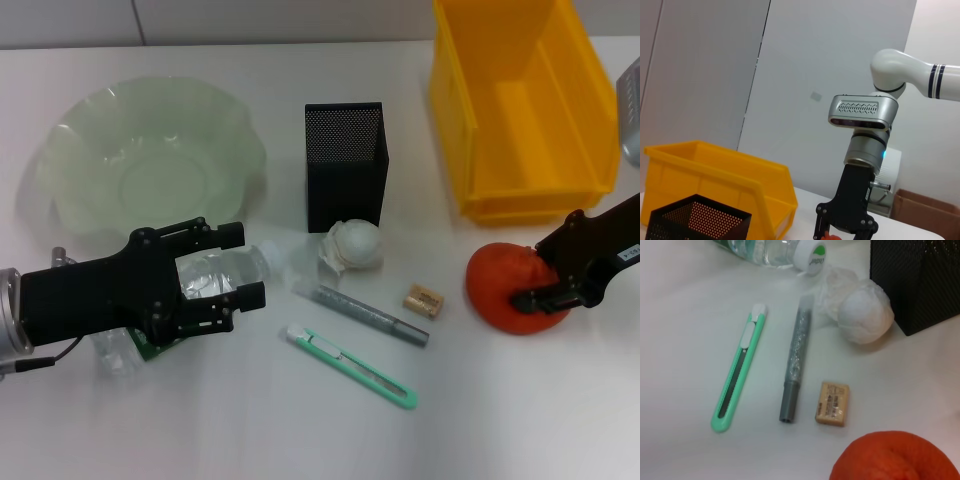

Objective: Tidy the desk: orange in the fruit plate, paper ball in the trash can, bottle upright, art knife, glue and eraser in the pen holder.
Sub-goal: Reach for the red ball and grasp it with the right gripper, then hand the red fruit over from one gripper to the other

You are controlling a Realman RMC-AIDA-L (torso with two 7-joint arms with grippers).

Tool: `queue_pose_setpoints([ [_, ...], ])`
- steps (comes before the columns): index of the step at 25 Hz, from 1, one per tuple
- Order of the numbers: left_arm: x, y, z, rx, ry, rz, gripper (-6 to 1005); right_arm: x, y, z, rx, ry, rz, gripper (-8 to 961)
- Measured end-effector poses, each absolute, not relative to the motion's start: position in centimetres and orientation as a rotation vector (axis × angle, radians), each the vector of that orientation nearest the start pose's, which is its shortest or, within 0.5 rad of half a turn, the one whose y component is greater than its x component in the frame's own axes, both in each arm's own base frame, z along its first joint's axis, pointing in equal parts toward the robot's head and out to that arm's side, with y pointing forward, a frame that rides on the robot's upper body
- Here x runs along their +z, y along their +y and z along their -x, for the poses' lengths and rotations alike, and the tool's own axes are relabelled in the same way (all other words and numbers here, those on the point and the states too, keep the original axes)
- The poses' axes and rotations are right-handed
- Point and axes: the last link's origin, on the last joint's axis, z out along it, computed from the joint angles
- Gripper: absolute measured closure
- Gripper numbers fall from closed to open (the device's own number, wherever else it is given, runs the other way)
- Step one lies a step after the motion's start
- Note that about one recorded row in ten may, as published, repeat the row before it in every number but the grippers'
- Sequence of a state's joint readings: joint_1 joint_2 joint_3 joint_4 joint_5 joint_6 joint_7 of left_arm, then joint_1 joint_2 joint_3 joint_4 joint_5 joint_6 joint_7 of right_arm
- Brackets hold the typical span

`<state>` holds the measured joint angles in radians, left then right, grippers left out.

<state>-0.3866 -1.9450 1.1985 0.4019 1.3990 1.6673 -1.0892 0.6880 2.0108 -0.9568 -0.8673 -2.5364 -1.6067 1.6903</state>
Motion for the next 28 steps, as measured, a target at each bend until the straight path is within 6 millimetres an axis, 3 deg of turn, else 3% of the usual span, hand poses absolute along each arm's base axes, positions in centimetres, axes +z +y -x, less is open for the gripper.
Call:
queue_pose_setpoints([
  [6, -0.4, 27.0, 28.2, -1.024, -0.498, 2.758, 215, 3.0, 35.3, -25.3, -0.224, 0.531, 3.021, 545],
  [11, -0.3, 27.1, 28.2, -1.024, -0.496, 2.756, 215, 5.4, 34.5, -24.4, 0.098, 0.473, 3.048, 687],
  [15, -0.3, 27.3, 27.8, -1.045, -0.476, 2.737, 215, 6.1, 33.6, -24.0, 0.344, 0.394, 3.047, 777],
  [24, -0.8, 27.9, 26.7, -1.092, -0.446, 2.722, 214, 4.2, 32.3, -23.6, 0.814, 0.256, 2.939, 820],
  [28, -0.8, 28.3, 26.2, -1.111, -0.434, 2.709, 214, 2.6, 32.2, -23.2, 0.935, 0.226, 2.871, 849],
])
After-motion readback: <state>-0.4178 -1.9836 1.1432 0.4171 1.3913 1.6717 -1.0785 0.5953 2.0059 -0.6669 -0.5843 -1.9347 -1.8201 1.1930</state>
